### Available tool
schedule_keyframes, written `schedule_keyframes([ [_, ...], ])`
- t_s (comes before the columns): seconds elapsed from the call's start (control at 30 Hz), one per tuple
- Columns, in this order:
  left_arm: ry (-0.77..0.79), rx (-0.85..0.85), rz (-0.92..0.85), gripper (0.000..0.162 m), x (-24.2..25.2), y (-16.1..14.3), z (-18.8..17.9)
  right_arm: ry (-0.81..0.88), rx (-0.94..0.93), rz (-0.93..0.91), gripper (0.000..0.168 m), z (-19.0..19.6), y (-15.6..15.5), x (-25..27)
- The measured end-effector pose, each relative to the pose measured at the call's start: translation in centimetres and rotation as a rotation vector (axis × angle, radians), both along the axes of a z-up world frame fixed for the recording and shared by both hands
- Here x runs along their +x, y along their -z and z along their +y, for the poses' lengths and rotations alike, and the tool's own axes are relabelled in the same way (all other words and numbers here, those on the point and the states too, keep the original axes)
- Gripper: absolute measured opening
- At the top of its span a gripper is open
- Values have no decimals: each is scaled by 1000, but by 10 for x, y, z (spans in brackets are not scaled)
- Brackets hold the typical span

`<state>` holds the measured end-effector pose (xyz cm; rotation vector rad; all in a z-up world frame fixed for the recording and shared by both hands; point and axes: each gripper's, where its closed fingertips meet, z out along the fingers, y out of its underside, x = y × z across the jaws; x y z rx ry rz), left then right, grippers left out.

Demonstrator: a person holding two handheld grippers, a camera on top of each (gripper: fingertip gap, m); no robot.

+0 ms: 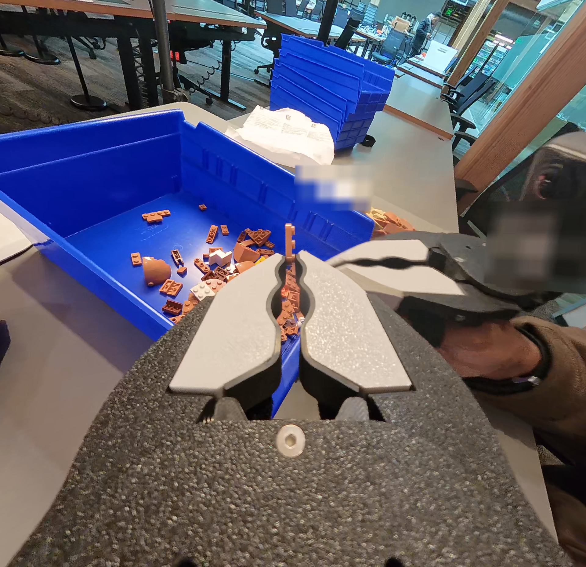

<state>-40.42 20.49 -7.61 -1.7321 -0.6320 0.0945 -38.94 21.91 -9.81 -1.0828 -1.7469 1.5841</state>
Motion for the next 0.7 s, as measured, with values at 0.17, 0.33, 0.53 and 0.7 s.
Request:
schedule_keyframes([
  [0.17, 1, -5, 4, 5, 0, 1, 1, -334, 146, 161, 0, -42, -14, 82],
  [0.33, 5, -3, 1, 5, -2, 1, 1, -848, 519, 421, 0, -106, 21, 196],
  [0.53, 46, -81, 21, 5, 5, 6, 6, -1049, 688, 418, 2, -137, 63, 258],
  [0.7, 61, -194, 69, 5, 11, 17, 11, -1014, 585, 374, 4, -136, 57, 255],
])
